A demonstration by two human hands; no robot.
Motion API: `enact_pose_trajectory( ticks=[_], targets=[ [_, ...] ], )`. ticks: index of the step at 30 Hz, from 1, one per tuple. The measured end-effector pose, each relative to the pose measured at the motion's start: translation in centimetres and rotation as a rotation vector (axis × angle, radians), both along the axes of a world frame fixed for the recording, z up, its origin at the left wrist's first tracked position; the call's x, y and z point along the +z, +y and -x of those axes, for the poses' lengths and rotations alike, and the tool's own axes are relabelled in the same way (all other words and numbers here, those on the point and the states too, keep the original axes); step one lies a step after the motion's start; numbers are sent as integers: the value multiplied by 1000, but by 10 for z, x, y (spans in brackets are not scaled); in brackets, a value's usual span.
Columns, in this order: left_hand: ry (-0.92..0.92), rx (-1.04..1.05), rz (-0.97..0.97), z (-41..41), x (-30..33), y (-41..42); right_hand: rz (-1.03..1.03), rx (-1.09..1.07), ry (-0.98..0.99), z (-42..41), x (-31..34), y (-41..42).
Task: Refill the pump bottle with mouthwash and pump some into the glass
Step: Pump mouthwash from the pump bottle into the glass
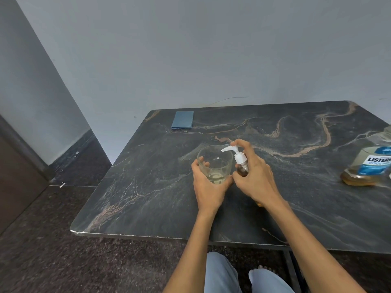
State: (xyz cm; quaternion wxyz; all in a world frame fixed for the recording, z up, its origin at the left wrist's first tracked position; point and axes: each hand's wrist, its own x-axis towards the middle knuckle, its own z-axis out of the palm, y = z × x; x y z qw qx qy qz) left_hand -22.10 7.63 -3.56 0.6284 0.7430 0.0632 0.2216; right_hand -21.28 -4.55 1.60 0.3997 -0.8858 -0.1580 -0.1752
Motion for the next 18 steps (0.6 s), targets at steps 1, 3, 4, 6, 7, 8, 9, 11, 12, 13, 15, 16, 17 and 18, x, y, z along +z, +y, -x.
enact_pose_trajectory(
  ticks=[1, 3, 4, 6, 7, 8, 9, 11, 12, 13, 15, 16, 17, 18],
  targets=[
    [1, -1, 4, 0, 1, 0, 2, 1, -5, 0, 0, 0],
    [4, -3, 10, 1, 1, 0, 4, 0, -20, 0, -1, 1],
    [5, -3, 10, 1, 2, -1, 4, -4, -25, 1, -2, 1],
    [3, -3, 5, 1, 1, 0, -8, -19, -20, 0, -2, 1],
    [2, -5, 2, 1, 1, 0, -14, -22, -14, 0, -2, 0],
    [2, -6, -1, 1, 1, 0, -14, -19, -6, 0, -2, -1],
    [1, -7, -4, 1, 1, 0, -8, -14, 3, -1, -1, 0],
    [3, -7, -3, 1, 1, 0, 16, -8, 13, -1, 0, 0],
    [5, -7, 1, 2, 1, 0, 25, -7, 10, 0, 0, 1],
    [5, -7, 6, 2, 2, 0, 29, -6, 3, 0, 0, 2],
    [5, -5, 9, 2, 2, 0, 26, -4, -12, 0, -1, 2],
    [3, -5, 3, 1, 1, 1, 16, -8, -13, 0, -2, 1],
    [2, -6, -4, 1, 1, 1, 0, -17, -10, 0, -2, 0],
    [4, -6, -10, 0, 0, 1, -18, -27, -4, 0, -2, -1]
  ],
)
